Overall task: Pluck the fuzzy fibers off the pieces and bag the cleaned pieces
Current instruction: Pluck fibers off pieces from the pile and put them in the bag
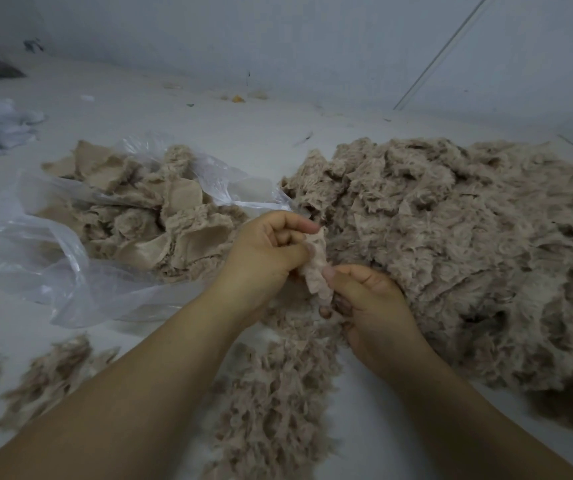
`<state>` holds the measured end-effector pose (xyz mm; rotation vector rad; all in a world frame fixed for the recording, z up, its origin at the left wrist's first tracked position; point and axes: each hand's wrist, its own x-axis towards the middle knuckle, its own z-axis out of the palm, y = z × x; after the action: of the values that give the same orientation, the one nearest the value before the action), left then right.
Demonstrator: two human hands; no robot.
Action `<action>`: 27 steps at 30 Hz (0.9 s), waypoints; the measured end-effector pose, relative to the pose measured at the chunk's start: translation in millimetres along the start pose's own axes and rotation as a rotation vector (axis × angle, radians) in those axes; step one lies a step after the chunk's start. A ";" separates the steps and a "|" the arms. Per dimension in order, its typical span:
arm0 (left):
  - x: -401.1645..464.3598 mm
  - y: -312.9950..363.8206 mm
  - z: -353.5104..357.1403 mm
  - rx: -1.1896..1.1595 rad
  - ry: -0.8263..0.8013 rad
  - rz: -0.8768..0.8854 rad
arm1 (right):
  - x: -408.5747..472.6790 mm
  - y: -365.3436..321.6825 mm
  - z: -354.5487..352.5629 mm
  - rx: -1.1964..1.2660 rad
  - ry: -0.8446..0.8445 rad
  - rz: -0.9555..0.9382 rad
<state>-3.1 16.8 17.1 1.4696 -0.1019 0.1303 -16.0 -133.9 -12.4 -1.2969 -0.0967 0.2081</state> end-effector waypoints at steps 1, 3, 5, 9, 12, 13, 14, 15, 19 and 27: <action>0.0 0.2 0.4 -0.018 0.012 -0.021 | -0.9 -0.4 0.4 -0.009 0.000 -0.004; -0.7 1.7 1.4 -0.039 0.020 -0.027 | -1.5 0.0 -0.1 -0.015 -0.013 -0.003; -2.2 1.6 2.7 -0.016 0.014 -0.002 | -2.2 0.0 -1.0 -0.032 -0.034 -0.012; -5.0 1.4 6.1 0.000 0.053 0.025 | -1.9 1.4 -1.2 -0.091 -0.028 -0.013; -2.0 4.4 1.8 -0.054 0.216 0.042 | -2.4 0.7 1.1 -0.025 0.004 -0.003; -1.2 6.2 -1.0 -0.045 0.252 0.042 | -2.5 0.6 1.4 -0.007 0.015 -0.003; -0.7 8.5 -3.8 -0.007 0.265 0.036 | -2.5 0.6 1.5 0.002 0.027 -0.002; -0.2 10.7 -6.8 0.055 0.251 0.023 | -2.3 0.8 1.2 0.008 0.039 -0.003; -0.3 22.3 -19.2 0.389 -0.078 -0.143 | -2.4 -0.1 1.6 0.024 0.054 -0.020; -7.1 14.7 -4.1 0.389 -0.275 -0.199 | -0.2 3.1 -1.5 0.044 0.084 -0.007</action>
<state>-12.4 22.2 30.1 1.8710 -0.1584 -0.2270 -16.3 -134.6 -15.7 -1.2594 -0.0255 0.1487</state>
